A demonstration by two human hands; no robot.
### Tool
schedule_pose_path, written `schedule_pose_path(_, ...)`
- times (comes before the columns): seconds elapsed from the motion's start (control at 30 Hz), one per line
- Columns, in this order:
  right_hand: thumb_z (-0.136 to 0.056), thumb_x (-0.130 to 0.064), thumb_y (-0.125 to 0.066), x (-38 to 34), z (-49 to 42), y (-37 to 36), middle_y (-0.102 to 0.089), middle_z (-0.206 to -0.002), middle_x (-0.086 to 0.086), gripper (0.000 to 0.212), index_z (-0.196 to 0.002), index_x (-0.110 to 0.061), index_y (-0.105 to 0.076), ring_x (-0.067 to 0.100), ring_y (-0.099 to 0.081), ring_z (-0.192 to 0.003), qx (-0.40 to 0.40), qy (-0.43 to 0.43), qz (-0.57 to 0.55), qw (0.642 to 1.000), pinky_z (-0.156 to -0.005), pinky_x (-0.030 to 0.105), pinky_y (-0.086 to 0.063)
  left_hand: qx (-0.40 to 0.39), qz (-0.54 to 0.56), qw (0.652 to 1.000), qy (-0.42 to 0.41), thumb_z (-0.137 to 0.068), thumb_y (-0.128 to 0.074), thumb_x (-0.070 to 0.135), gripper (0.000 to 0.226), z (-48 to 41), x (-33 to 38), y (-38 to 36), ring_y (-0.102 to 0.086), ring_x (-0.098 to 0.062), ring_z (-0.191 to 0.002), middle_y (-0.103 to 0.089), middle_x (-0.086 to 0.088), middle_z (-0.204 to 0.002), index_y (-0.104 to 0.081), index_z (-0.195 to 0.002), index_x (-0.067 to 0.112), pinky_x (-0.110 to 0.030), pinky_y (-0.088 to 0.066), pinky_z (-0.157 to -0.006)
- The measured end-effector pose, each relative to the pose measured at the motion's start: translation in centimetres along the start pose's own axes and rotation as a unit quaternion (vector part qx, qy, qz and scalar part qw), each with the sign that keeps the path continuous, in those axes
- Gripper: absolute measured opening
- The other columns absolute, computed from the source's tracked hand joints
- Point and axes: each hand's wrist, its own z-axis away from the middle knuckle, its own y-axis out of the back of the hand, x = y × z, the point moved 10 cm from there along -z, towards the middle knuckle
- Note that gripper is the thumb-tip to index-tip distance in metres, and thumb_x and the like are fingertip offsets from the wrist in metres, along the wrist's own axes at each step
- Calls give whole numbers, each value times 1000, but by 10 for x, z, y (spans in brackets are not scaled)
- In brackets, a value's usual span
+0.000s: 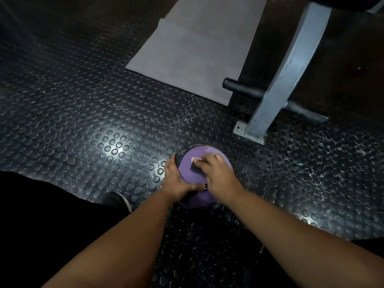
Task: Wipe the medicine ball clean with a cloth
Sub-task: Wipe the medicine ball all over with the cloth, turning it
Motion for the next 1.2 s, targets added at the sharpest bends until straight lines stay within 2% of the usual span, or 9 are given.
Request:
schedule_pose_path(0.17,-88,-15,-39,-1,22,2,-57,-110,6,44,-125,-11,-62,28,-51,-94,-25,19,-23,999,-85,36,-48,-28,-43,998,20,-31,-97,52,165,-1,8,0,-14,-31,-150,-2,-4,-163,6,-158,28,-51,-25,-120)
schedule_pose_path(0.3,-81,0,-48,28,23,36,-51,-110,5,43,-120,-12,-62,19,-47,-100,85,-81,-99,988,-91,27,-43,-18,-220,969,-114,-47,-95,54,151,11,48,-5,12,-34,-152,14,7,-165,7,-158,37,-62,-12,-120)
schedule_pose_path(0.43,-80,8,-55,67,28,59,-42,-113,4,33,-109,-8,-57,10,-47,-98,177,-233,-157,943,-95,21,-43,-18,-312,939,-146,-62,-88,52,134,20,62,-16,11,-26,-153,5,14,-164,1,-159,25,-60,-16,-121)
schedule_pose_path(0.57,-81,2,-62,58,9,58,-41,-113,2,32,-110,-11,-65,8,-47,-98,177,-194,-167,950,-93,0,-31,0,-318,937,-145,-74,-79,49,124,28,59,-22,5,-21,-153,6,3,-166,5,-159,14,-51,-17,-123)
schedule_pose_path(0.73,-86,-21,-59,57,17,8,-49,-121,-3,38,-122,-34,-62,17,-45,-107,78,-190,-106,973,-96,39,-43,-28,-389,913,-122,-61,-78,72,152,28,48,-30,27,-18,-149,31,4,-162,31,-151,17,-58,-5,-123)
schedule_pose_path(0.8,-87,-23,-57,64,21,8,-49,-124,-8,41,-123,-43,-59,19,-42,-107,76,-212,-58,972,-91,40,-42,-18,-402,907,-123,-62,-79,70,153,27,49,-30,29,-18,-148,35,4,-160,34,-149,17,-60,-5,-122)
schedule_pose_path(0.93,-83,-14,-39,41,16,11,-52,-118,1,45,-121,-21,-62,24,-45,-100,94,-178,-58,978,-87,44,-45,9,-377,917,-128,-66,-80,63,150,21,51,-29,31,-17,-148,42,4,-156,37,-148,18,-58,1,-119)
schedule_pose_path(1.07,-76,-17,-36,1,27,-6,-45,-116,-4,46,-116,-19,-58,23,-44,-96,62,-65,-58,994,-88,38,-42,41,-292,947,-131,-85,-67,30,115,20,49,-21,23,-14,-151,37,7,-159,23,-155,18,-62,-3,-121)
schedule_pose_path(1.2,-74,-14,-41,18,16,6,-49,-116,0,47,-116,-26,-59,26,-48,-95,91,-82,-24,992,-85,40,-48,23,-309,942,-131,-70,-78,58,137,19,46,-23,24,-16,-150,29,3,-162,21,-155,15,-59,-1,-122)
